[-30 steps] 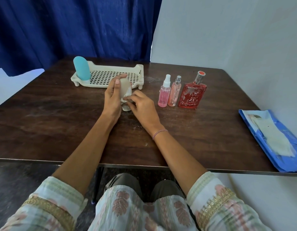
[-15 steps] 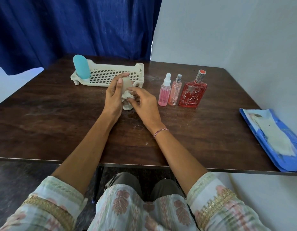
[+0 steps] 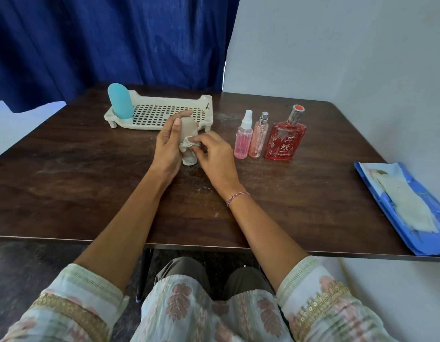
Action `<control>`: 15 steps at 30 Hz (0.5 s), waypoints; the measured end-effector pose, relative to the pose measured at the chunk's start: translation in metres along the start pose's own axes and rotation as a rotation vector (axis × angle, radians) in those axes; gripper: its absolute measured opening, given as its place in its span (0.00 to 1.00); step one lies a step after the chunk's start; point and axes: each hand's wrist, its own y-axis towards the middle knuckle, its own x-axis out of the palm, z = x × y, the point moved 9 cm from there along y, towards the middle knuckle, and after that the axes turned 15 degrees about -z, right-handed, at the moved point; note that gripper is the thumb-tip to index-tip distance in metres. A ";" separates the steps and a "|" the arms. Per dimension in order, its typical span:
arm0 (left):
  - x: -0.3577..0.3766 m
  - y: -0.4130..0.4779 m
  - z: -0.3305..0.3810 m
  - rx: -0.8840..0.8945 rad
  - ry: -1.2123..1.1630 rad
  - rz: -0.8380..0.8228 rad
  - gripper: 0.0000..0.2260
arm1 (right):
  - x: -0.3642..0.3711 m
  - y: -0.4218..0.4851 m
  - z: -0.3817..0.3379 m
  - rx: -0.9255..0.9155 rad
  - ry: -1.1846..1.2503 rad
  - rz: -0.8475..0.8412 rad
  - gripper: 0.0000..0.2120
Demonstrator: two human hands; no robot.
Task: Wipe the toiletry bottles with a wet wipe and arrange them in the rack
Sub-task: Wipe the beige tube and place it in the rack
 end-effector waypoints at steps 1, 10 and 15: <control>0.000 0.000 0.000 -0.004 -0.007 -0.003 0.11 | -0.002 0.000 0.001 0.009 -0.003 0.021 0.07; 0.000 0.000 -0.003 -0.027 -0.017 -0.022 0.11 | -0.003 -0.001 -0.004 -0.030 -0.036 0.038 0.06; 0.003 0.000 -0.001 -0.005 -0.019 -0.016 0.11 | -0.011 -0.001 0.006 0.003 0.021 0.086 0.06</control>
